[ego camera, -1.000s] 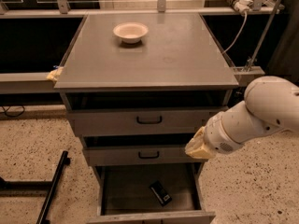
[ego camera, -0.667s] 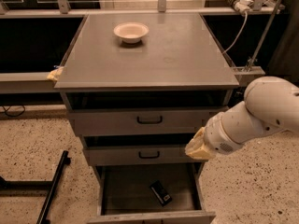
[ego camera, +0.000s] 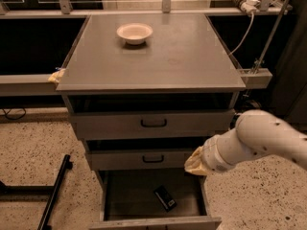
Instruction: Pick rxbar chocolate from bottom drawer and place on counter
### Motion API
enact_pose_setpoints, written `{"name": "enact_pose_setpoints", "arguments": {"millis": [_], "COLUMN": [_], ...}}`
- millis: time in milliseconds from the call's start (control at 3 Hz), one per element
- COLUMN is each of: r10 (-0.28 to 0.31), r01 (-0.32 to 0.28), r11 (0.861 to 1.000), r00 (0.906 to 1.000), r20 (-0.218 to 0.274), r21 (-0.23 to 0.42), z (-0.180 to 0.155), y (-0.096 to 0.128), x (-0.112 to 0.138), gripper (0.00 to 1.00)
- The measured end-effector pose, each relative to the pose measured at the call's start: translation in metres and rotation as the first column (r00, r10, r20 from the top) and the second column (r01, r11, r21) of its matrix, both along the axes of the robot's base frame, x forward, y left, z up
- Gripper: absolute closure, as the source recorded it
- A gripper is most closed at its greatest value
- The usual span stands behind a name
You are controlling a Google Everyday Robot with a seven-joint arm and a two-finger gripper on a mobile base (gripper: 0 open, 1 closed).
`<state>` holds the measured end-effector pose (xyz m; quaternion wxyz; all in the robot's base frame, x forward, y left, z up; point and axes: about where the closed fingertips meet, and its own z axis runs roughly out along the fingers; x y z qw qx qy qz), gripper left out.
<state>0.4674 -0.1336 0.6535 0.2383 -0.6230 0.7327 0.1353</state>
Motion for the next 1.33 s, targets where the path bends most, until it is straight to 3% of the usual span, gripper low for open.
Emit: {"name": "enact_pose_setpoints", "arguments": {"millis": [333,667,1000,1333], "r10": [0.062,0.089,0.091,0.091], "r01": [-0.070,-0.114,-0.109,-0.109], "r11": [0.995,0.979,0.972,0.972], "r00": [0.9919,0.9848,0.9912,0.9913], "r20": [0.111,0.149,0.096,0.095], "r21": [0.075,0.170,0.208,0.209], "z": [-0.058,-0.116,-0.154,-0.154], "y": [0.019,0.035,0.042,0.042], "x": [0.049,0.081,0.069,0.069], "gripper": [1.00,1.00,1.00,1.00]}}
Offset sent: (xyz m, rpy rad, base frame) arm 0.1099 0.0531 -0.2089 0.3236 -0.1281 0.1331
